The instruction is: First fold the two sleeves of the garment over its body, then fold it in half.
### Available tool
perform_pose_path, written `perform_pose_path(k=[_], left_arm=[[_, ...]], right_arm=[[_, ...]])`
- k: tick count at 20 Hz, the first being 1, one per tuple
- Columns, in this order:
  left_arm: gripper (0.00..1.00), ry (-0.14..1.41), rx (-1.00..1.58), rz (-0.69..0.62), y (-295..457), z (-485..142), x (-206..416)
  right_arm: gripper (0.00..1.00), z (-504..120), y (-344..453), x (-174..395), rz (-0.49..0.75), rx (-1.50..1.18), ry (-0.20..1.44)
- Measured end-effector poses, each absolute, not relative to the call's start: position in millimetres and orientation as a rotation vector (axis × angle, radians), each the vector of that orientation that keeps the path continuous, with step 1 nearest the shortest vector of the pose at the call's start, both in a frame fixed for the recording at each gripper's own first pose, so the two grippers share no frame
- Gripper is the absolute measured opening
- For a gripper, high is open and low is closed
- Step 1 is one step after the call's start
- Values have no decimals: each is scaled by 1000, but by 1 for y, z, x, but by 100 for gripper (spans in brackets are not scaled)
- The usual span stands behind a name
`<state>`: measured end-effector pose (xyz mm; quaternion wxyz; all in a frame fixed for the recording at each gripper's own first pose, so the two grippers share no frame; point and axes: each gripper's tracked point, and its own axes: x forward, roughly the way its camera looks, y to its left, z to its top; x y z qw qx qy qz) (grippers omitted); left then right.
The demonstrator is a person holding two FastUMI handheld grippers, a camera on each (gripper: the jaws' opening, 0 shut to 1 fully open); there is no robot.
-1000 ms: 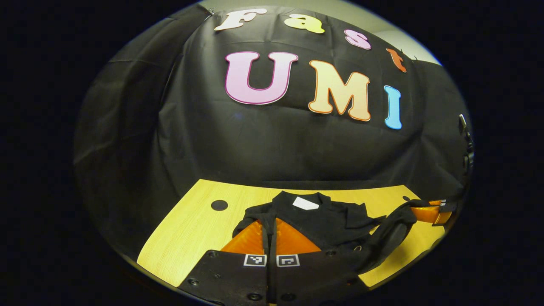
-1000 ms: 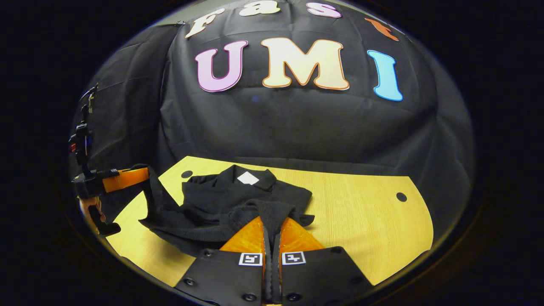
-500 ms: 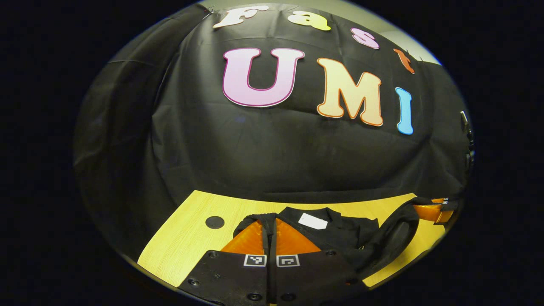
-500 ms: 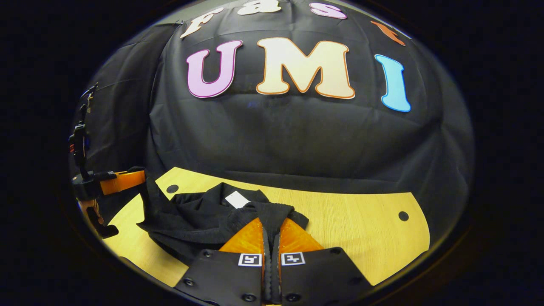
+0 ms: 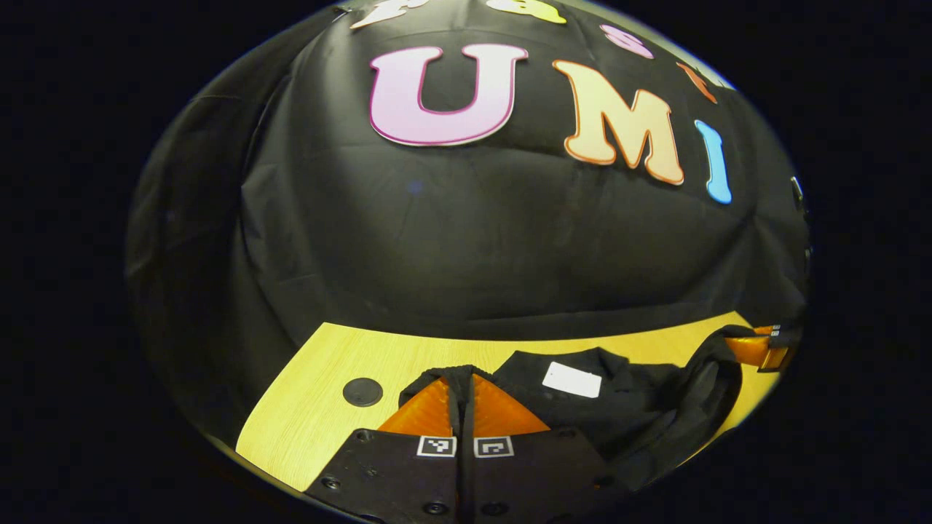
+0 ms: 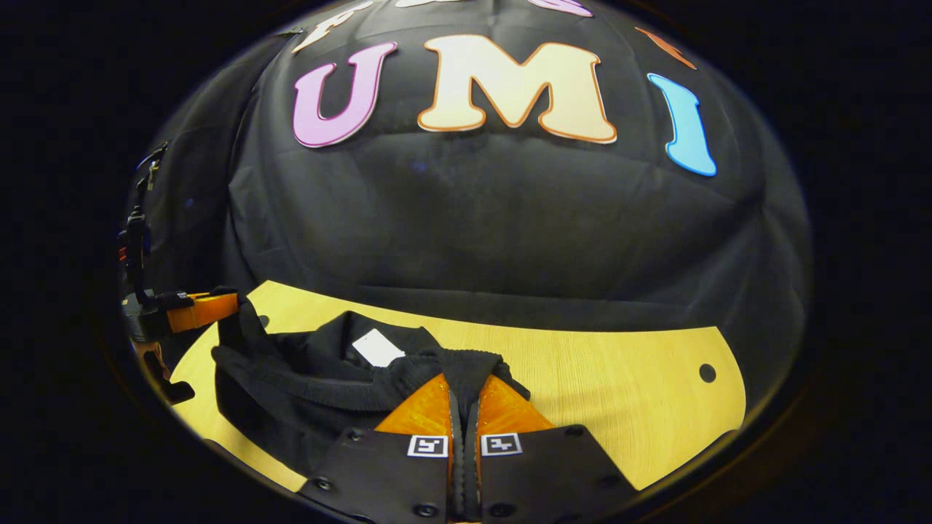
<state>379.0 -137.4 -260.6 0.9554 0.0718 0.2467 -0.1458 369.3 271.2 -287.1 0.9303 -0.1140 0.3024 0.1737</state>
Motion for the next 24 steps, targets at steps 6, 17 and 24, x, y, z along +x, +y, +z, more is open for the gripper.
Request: perform_pose_path(k=[6,17,24], left_arm=[[0,519,187,-288,-136,-295,392],[50,529,226,-243,-118,-312,396],[95,484,226,-188,-105,-277,384]], right_arm=[[2,-326,266,386,316,-220,675],[35,-342,253,395,254,-230,715],[97,-298,243,388,242,-271,627]])
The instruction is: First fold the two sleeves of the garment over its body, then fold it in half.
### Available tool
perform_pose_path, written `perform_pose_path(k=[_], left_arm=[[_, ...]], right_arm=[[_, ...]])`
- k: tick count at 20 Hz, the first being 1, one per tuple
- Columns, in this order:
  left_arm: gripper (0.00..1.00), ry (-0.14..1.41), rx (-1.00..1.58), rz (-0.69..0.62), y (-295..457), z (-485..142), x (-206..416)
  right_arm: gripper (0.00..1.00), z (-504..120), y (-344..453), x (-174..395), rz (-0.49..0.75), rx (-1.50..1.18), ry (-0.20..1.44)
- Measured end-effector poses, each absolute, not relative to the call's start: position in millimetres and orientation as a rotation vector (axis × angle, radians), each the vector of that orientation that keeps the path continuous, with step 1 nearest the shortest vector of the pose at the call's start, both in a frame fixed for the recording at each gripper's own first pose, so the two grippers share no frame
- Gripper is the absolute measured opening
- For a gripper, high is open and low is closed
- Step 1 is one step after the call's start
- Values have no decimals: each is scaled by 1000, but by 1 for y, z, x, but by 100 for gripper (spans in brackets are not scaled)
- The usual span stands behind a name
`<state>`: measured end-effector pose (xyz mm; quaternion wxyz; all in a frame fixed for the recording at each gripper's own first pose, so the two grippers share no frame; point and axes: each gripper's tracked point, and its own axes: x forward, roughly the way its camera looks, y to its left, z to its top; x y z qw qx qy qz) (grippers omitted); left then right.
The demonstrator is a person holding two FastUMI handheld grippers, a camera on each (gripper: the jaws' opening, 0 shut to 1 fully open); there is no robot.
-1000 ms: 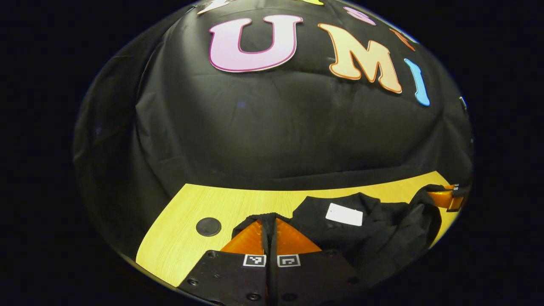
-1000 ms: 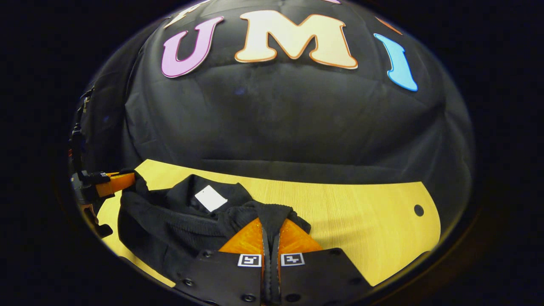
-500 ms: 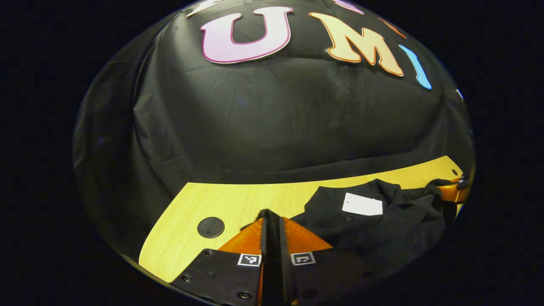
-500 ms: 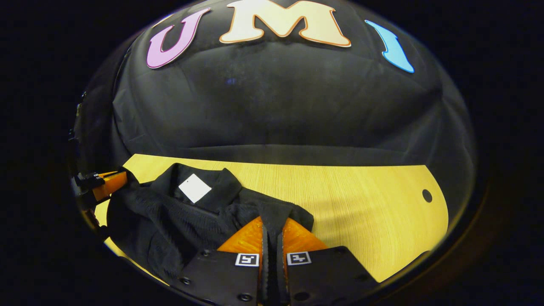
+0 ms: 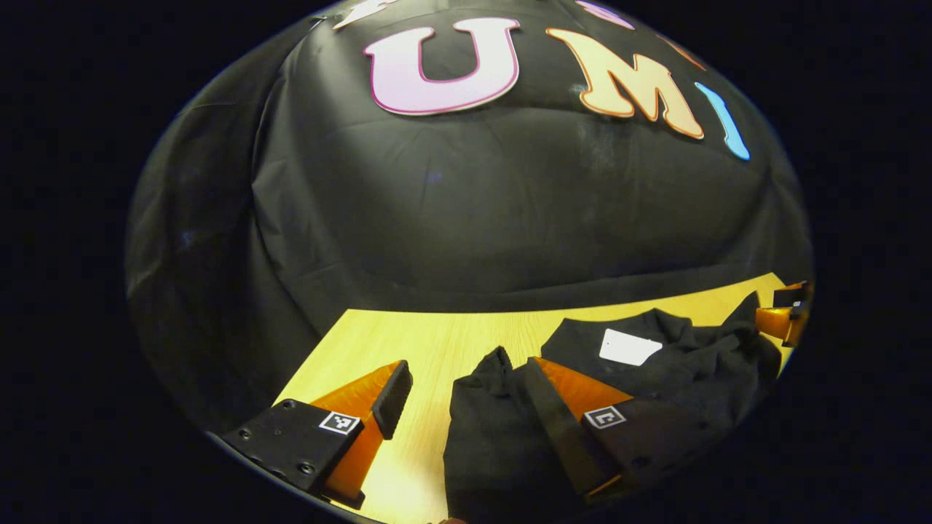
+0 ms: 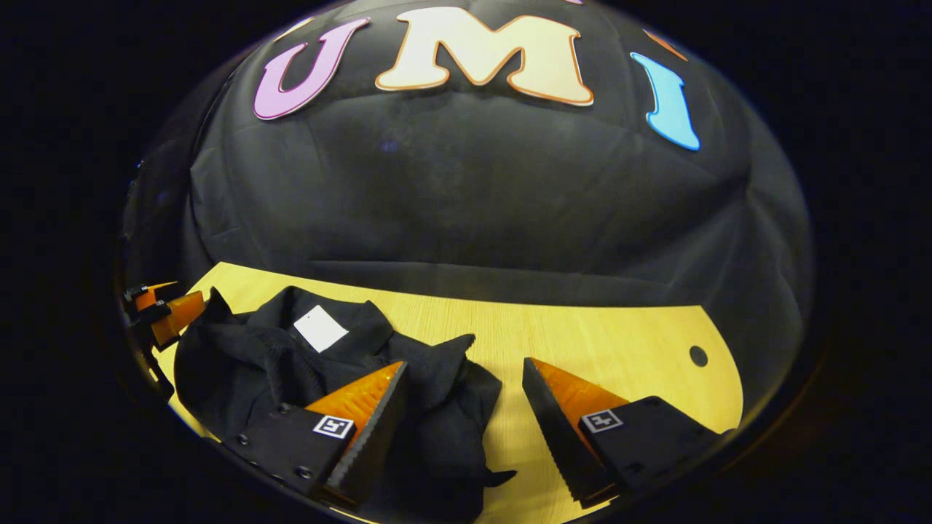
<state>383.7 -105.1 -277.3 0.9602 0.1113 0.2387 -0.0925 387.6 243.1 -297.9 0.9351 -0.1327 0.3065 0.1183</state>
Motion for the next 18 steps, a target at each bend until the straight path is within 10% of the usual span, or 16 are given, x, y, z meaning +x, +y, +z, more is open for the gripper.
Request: perform_pose_path(k=[18], left_arm=[[94,195,190,-203,-79,-72,142]], right_arm=[[96,-147,174,173,316,-190,361]])
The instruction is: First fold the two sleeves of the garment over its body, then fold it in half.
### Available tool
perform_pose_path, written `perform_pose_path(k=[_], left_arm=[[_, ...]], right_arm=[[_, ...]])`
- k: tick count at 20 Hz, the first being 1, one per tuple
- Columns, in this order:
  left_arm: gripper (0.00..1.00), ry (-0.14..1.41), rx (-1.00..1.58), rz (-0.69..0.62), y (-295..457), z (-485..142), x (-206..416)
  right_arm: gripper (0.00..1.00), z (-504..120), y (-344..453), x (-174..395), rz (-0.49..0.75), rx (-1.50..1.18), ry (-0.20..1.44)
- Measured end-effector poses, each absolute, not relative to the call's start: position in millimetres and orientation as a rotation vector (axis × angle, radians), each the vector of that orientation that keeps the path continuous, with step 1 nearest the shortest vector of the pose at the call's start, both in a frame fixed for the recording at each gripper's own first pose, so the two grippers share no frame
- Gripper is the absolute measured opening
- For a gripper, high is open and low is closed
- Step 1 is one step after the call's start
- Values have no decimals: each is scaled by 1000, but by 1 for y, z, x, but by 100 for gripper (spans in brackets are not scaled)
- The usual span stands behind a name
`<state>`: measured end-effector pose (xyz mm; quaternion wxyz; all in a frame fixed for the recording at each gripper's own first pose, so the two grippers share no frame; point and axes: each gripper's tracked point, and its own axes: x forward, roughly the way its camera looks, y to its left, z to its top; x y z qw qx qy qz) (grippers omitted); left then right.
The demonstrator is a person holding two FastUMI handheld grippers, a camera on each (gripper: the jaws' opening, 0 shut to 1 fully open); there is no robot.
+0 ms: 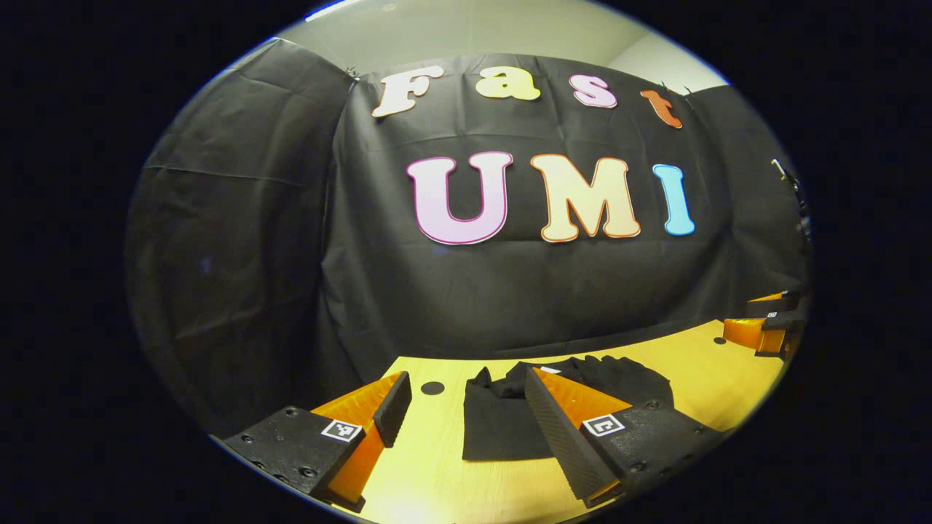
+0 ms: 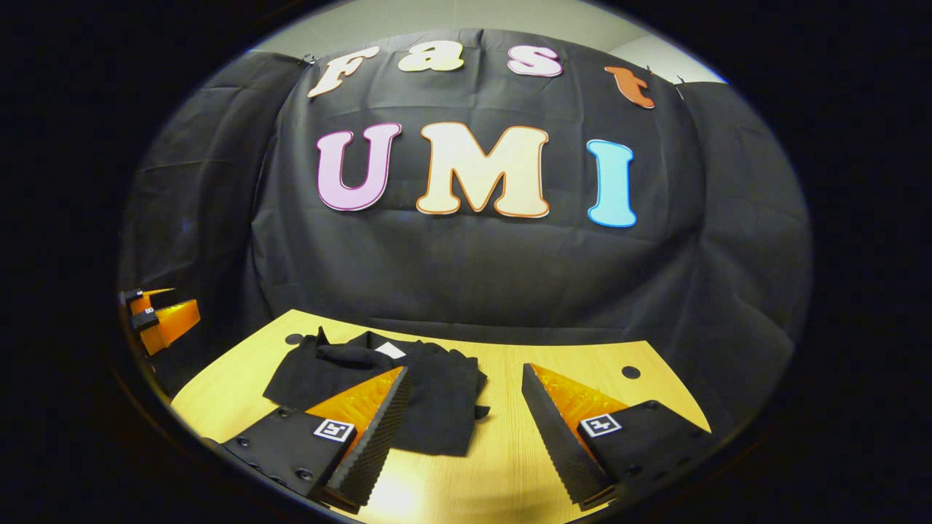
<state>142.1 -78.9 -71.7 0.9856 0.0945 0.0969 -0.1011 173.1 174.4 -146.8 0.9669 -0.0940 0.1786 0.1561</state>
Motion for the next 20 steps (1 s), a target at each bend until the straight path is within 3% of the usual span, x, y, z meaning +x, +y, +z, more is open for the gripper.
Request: perform_pose_path(k=[2,7,8,10,11,14,16,19,20], left_arm=[[97,174,200,-191,-70,-59,114],[94,181,184,-186,-59,-54,53],[100,187,188,-184,-58,-57,44],[100,200,197,-177,-53,-62,27],[94,207,196,-175,-52,-66,21],[100,234,179,-184,-54,-74,7],[94,237,175,-197,-58,-74,5],[94,231,177,-219,-61,-71,4],[94,230,173,-229,-64,-70,5]], right_arm=[[96,-141,162,146,323,-184,343],[96,-138,142,81,337,-127,364],[97,-137,141,70,342,-109,366],[98,-139,140,51,336,-76,371],[94,-141,141,41,334,-48,376],[96,-149,149,18,350,15,395],[96,-156,146,13,347,-4,413],[94,-151,146,8,347,9,409],[97,-149,146,8,345,12,405]])
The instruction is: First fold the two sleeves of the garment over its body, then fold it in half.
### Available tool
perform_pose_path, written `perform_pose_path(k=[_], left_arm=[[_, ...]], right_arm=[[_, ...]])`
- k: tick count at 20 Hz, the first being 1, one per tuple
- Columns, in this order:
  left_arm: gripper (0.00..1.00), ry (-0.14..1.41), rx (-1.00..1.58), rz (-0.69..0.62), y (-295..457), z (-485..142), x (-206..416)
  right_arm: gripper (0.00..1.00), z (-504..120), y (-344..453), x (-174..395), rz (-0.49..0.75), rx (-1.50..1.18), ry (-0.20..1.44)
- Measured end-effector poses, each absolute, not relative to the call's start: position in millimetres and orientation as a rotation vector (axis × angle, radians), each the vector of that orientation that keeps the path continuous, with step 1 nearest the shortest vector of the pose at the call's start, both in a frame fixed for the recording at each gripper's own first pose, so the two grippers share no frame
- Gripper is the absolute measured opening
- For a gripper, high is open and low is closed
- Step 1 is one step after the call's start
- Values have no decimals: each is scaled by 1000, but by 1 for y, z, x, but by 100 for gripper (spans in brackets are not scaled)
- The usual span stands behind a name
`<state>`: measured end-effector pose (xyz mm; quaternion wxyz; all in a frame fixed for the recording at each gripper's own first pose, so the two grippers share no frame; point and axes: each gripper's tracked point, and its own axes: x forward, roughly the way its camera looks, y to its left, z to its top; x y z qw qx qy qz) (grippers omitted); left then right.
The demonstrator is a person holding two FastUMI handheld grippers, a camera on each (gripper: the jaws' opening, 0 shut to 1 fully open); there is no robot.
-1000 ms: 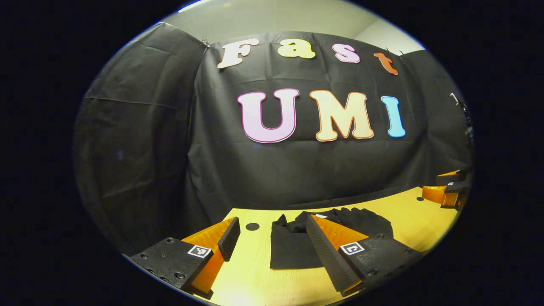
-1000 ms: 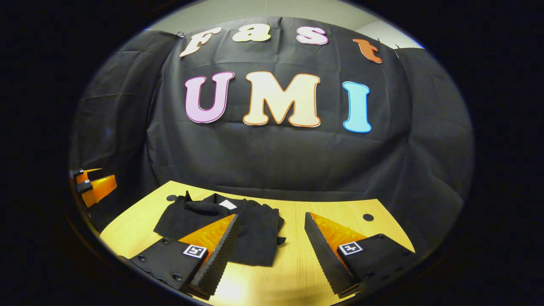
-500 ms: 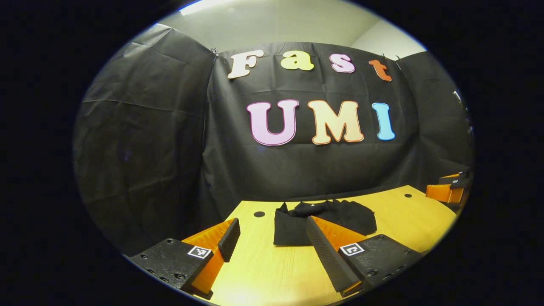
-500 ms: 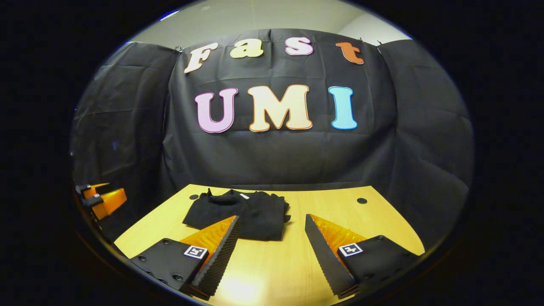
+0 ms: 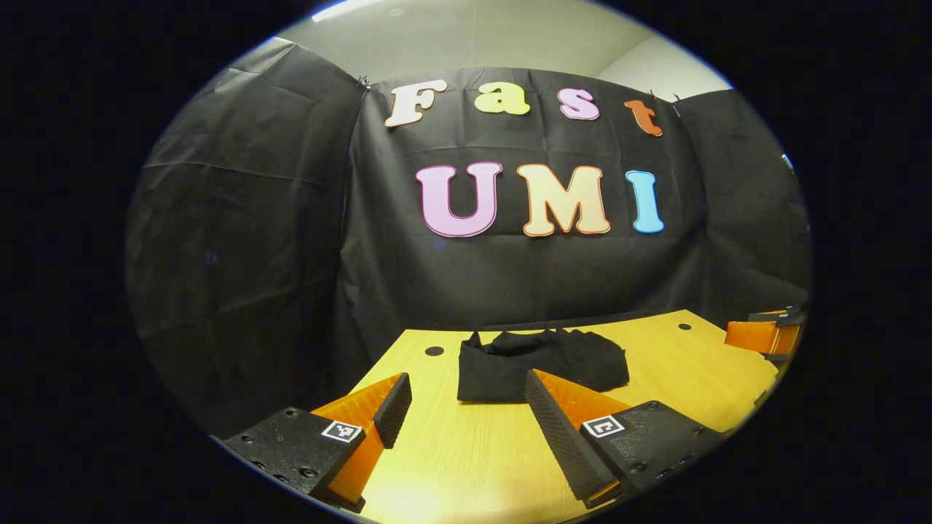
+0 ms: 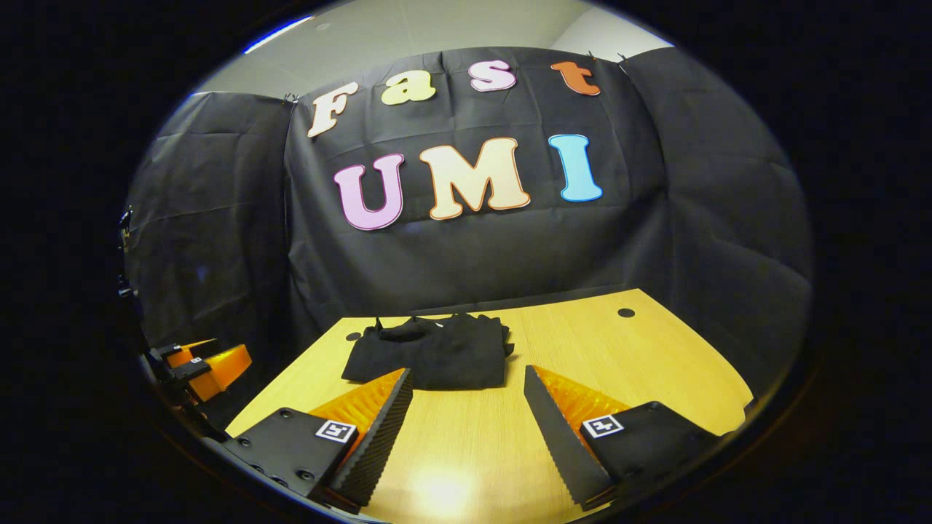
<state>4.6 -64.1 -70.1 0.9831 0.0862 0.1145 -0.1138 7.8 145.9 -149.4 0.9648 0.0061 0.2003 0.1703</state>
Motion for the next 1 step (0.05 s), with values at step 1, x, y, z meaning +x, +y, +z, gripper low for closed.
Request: perform_pose_path(k=[1], left_arm=[[94,231,170,-238,-67,-71,7]], right_arm=[[97,-151,146,8,340,10,405]])
